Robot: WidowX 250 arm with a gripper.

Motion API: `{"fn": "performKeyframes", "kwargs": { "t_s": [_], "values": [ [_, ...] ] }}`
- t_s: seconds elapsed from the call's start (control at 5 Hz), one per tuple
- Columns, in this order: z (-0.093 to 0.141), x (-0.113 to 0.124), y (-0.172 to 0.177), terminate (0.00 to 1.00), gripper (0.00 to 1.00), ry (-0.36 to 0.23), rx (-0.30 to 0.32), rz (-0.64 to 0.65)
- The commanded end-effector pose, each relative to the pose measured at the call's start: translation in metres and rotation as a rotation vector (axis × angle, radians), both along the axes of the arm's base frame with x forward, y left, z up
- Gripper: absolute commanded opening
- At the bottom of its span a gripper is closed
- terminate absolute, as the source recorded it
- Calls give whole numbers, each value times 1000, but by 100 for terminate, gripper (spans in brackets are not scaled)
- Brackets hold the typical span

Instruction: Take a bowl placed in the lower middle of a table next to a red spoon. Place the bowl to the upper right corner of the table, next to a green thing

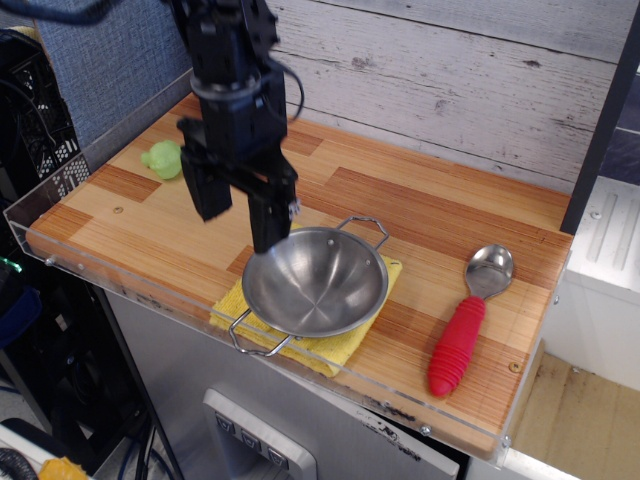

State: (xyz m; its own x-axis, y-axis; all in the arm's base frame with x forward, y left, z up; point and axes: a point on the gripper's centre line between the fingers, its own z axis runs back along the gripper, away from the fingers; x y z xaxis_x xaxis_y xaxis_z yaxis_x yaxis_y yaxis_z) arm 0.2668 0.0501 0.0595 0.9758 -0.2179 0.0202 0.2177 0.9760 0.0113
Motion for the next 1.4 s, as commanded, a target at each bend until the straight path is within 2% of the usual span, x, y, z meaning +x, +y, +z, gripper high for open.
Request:
{"fn": "performKeyframes", "kwargs": {
  "t_s": [0.0,0.4,0.6,0.8,1.2],
  "values": [
    [-6,4,-12,0,100,15,29,-49],
    [-22,4,-16,0,100,81,57,-69],
    [-25,4,-17,0,100,93,62,-72],
    [-27,4,-18,0,0,95,66,-78],
    [-30,2,-20,0,0,100,73,-79]
  ]
}}
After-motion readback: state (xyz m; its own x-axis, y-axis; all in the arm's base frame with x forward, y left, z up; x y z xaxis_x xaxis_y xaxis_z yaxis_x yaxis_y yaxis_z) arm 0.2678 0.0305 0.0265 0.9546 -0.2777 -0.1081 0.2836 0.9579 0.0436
